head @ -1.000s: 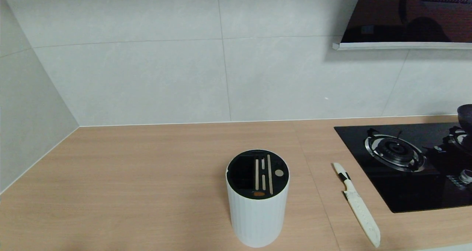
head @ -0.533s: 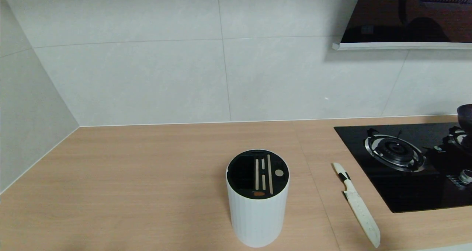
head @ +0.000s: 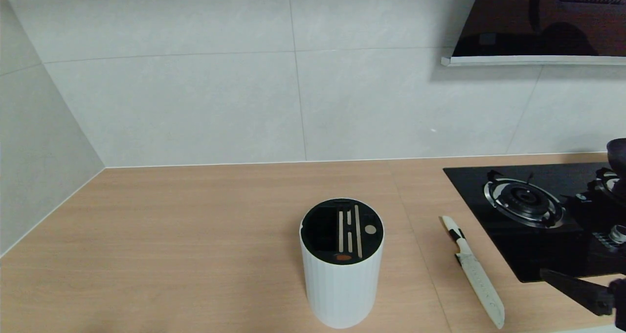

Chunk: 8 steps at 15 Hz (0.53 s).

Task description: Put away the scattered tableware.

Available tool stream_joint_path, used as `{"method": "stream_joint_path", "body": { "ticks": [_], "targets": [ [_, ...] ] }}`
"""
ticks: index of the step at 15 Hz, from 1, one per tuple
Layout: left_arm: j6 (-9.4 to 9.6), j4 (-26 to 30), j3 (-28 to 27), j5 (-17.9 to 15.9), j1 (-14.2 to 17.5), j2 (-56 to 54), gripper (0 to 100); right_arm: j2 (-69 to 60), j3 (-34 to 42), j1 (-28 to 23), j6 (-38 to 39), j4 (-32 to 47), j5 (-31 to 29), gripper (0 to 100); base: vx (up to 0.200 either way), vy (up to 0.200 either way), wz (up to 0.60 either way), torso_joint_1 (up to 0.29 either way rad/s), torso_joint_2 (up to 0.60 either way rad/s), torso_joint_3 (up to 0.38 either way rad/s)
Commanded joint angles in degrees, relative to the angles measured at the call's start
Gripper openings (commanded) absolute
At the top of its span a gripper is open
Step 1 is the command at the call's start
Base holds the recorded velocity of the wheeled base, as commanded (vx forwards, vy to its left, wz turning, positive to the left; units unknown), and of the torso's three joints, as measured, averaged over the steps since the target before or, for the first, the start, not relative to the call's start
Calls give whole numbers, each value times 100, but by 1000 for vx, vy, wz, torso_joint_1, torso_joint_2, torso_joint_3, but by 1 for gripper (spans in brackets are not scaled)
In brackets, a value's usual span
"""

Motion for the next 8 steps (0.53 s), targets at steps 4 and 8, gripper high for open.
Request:
{"method": "stream_joint_path", "body": {
  "ticks": [4, 8],
  "targets": [
    [-1, 0, 0, 1, 4, 0, 100, 2197, -376, 259, -13, -1255, -314, 100, 0, 0, 0, 0, 0, 0],
    [-1, 0, 0, 1, 4, 0, 100, 3058, -859, 338, -30, -1299, -314, 100, 0, 0, 0, 0, 0, 0]
  ]
}}
